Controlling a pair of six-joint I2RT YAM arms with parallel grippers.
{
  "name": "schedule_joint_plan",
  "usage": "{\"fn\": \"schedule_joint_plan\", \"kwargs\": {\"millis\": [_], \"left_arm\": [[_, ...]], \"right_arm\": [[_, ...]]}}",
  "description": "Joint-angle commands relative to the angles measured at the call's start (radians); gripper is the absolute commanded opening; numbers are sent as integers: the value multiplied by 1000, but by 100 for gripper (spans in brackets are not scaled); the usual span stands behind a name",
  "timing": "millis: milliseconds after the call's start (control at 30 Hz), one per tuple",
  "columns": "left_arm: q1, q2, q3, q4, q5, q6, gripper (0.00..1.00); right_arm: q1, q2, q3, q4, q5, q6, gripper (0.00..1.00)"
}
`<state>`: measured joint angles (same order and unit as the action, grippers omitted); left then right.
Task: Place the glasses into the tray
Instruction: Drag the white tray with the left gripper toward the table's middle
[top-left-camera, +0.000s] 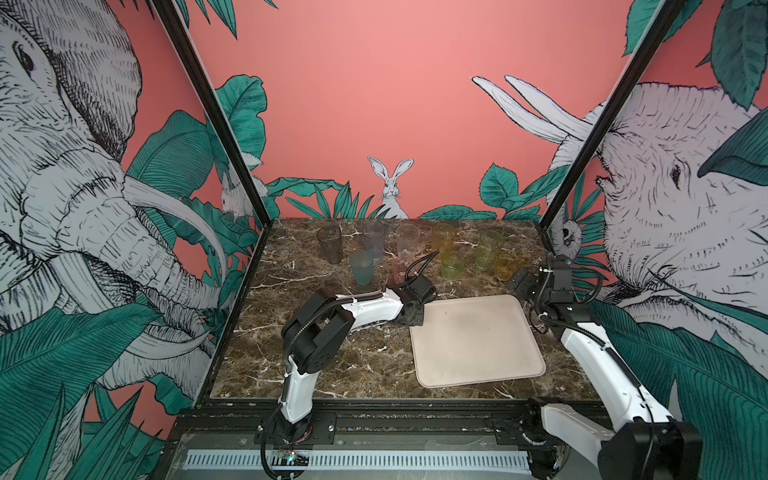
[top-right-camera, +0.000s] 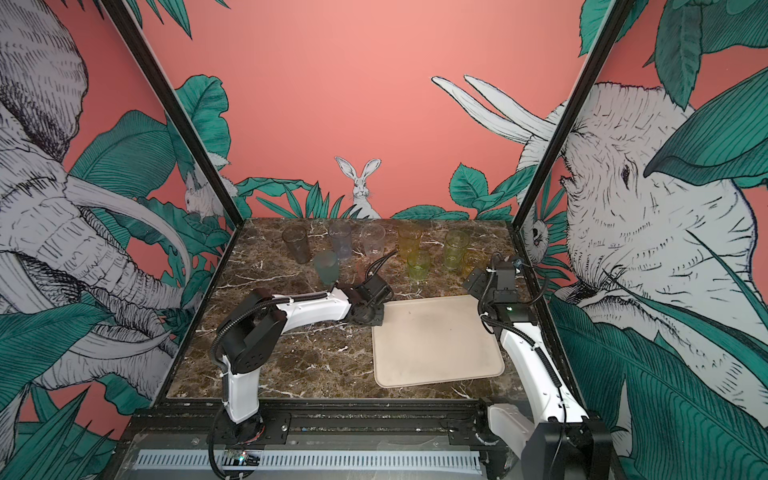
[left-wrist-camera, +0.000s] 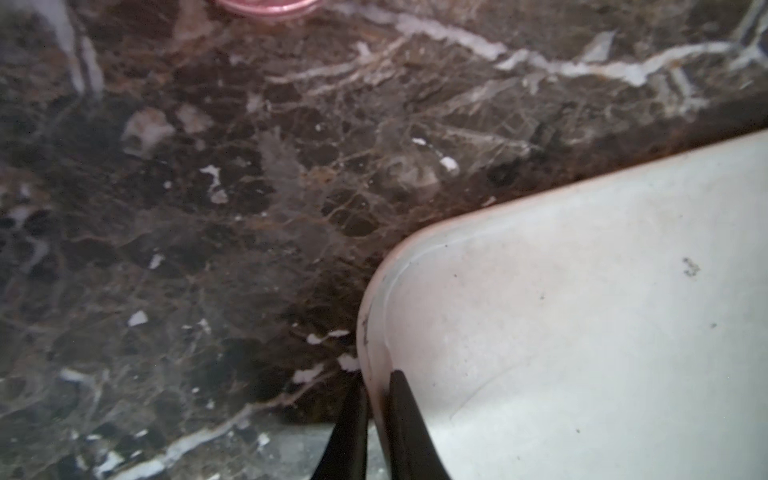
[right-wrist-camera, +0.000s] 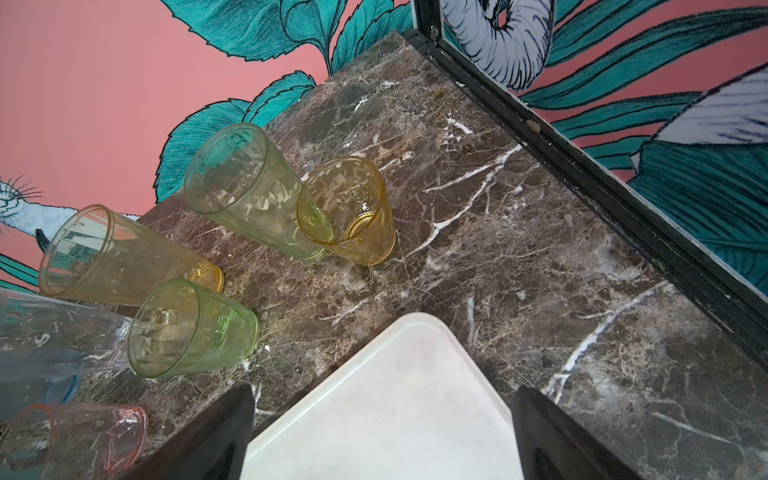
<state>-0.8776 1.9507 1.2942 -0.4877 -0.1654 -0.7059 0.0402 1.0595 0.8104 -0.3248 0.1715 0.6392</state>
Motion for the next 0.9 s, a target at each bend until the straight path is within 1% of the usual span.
{"fn": "schedule_joint_plan", "kwargs": {"millis": [0, 67, 167, 267, 400, 567, 733, 867], "left_arm": [[6, -62, 0, -110, -18, 16, 30], [1, -81, -11, -118, 5, -8, 32], [-18, -100, -36, -108, 44, -44, 32], [-47, -112, -49, -106, 46, -68, 32], [-66, -123, -79, -89, 61, -109, 30], [-84, -123, -107, -75, 55, -134, 28], [-93, -117, -123, -52, 60, -144, 23], [-93, -116, -129, -51, 54, -145, 16]], "right_arm": [[0, 8, -10, 36, 9, -3, 99], [0, 14, -10, 37, 6, -1, 99], [0, 23, -5, 33, 4, 0, 99], [0, 23, -5, 34, 2, -1, 99], [0, 22, -10, 41, -5, 0, 99], [0, 24, -11, 43, -15, 4, 99], [-1, 23, -10, 43, -18, 5, 99], [-1, 19, -11, 43, -14, 4, 99]]}}
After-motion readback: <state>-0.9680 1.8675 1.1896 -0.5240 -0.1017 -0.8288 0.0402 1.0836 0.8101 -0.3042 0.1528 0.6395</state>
